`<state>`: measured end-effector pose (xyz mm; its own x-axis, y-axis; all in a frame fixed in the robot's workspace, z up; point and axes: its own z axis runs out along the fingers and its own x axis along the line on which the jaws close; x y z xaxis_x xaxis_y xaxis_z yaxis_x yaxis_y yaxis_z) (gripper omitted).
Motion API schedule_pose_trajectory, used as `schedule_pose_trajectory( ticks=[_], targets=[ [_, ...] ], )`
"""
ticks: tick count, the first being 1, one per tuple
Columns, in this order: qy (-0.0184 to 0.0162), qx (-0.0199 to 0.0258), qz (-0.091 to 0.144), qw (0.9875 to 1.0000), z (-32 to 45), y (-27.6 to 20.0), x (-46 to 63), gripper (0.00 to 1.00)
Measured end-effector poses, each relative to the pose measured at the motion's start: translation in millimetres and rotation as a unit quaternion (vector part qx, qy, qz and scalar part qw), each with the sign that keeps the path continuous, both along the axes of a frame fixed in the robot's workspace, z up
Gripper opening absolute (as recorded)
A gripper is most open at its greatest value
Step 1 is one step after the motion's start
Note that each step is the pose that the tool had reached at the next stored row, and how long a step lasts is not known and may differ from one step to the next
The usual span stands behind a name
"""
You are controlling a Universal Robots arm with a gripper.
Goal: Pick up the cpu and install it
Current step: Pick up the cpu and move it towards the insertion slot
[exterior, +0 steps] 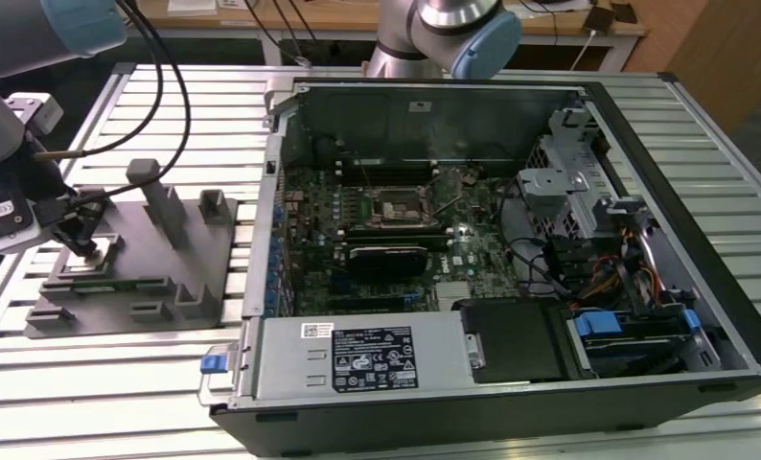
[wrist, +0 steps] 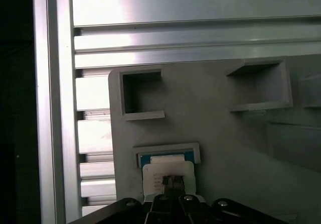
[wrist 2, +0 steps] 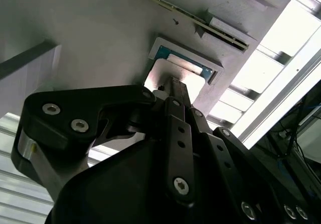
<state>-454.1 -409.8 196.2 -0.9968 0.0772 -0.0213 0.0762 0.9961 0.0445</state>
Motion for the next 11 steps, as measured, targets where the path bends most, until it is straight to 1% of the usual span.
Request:
schedule_pose_trajectory(
  ticks=[7, 8, 9, 11],
  targets=[
    [-0.0001, 0.0001, 0.000, 1.0000, -0.2, 0.1, 0.0, 0.11],
    [-0.0001, 0.0001, 0.000, 1.0000, -0.2, 0.1, 0.0, 0.17],
    [-0.0001, 0.0001, 0.000, 1.0000, -0.3, 0.1, 0.0, 0.17],
    [-0.0001, 0.0001, 0.000, 1.0000, -0.2, 0.1, 0.0, 0.29]
  ],
)
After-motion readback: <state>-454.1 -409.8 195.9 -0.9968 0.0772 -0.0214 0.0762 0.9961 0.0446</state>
